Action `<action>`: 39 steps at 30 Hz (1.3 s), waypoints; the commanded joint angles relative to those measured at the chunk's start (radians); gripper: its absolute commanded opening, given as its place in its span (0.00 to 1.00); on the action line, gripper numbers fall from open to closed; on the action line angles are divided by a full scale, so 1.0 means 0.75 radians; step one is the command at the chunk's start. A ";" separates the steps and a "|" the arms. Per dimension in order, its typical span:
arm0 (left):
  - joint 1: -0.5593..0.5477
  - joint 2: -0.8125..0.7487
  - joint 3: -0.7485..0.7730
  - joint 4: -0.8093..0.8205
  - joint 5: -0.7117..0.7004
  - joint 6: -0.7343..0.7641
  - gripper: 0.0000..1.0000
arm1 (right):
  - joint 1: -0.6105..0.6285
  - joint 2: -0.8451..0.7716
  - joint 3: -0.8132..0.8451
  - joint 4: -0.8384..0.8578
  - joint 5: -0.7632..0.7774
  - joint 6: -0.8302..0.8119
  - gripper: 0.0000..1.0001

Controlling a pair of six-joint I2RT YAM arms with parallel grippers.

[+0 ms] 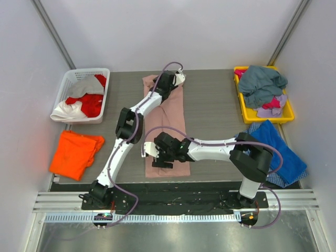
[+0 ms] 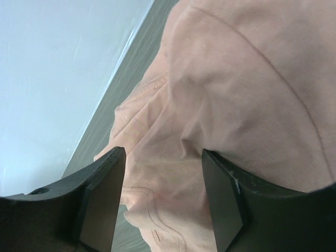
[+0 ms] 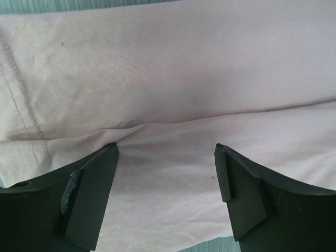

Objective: Fold and stack the t-shirts
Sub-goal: Rotate the tshirt 90 degrees

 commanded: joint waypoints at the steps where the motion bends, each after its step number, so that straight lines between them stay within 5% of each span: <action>1: -0.036 0.079 0.060 0.065 0.132 -0.027 0.66 | 0.029 0.080 0.022 -0.031 0.014 0.010 0.85; 9: -0.044 -0.113 -0.082 0.132 0.059 -0.066 0.71 | 0.033 -0.047 0.001 -0.039 0.139 0.024 0.86; 13: -0.030 -0.301 -0.220 0.165 0.046 -0.097 0.81 | 0.035 -0.170 -0.033 -0.050 0.190 0.047 0.88; 19: -0.026 -0.587 -0.410 0.210 0.002 -0.033 0.89 | 0.035 -0.341 -0.007 -0.121 0.301 0.040 1.00; 23: -0.026 -0.831 -0.575 0.051 0.012 -0.058 0.89 | 0.025 -0.440 -0.044 -0.127 0.358 0.030 1.00; 29: -0.040 -1.407 -1.272 -0.184 0.220 -0.129 0.90 | -0.163 -0.601 -0.224 -0.119 0.360 0.044 1.00; 33: -0.097 -1.653 -1.508 -0.480 0.351 -0.237 0.84 | -0.306 -0.704 -0.322 -0.131 0.276 0.102 1.00; 39: -0.236 -1.988 -1.831 -0.702 0.523 -0.328 0.79 | -0.250 -0.706 -0.359 -0.262 0.137 0.194 0.96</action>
